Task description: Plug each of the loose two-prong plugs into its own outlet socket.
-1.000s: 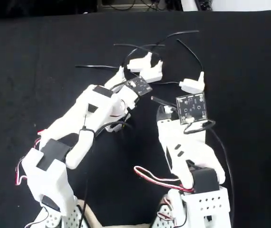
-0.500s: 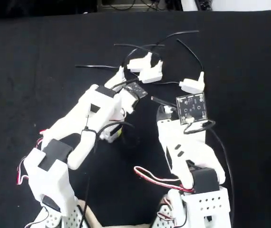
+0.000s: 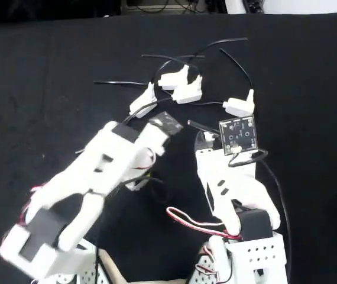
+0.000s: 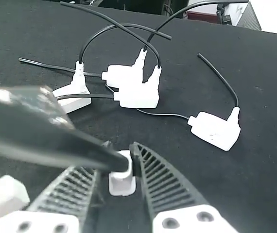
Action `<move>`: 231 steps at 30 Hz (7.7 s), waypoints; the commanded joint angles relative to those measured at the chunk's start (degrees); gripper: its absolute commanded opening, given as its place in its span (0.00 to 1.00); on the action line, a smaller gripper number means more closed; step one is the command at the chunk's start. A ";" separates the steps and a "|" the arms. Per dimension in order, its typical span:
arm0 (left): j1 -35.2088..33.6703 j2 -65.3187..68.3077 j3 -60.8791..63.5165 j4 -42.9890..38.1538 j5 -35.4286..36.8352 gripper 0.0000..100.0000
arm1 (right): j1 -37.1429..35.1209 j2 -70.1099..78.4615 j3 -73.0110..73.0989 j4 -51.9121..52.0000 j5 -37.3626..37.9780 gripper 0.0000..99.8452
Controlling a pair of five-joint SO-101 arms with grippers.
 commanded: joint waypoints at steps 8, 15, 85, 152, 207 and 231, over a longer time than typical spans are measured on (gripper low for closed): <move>-2.15 -7.12 7.16 -5.19 0.53 0.20 | -0.70 -0.22 -1.36 -0.79 0.53 0.01; -4.26 -7.21 3.65 -3.08 0.00 0.20 | -3.43 -0.22 -0.48 -0.79 0.53 0.01; -12.62 -11.87 13.32 -17.41 -18.37 0.23 | -3.52 -0.13 0.04 -0.79 0.53 0.01; -50.42 -78.07 44.44 -6.86 5.80 0.04 | -31.38 56.84 -9.54 -38.68 -0.79 0.01; -50.42 -78.15 45.05 -6.77 5.71 0.04 | -32.35 70.20 -12.53 -36.31 -2.90 0.01; -50.42 -78.33 45.05 -6.59 5.71 0.04 | -32.26 69.49 -19.12 -20.57 0.44 0.14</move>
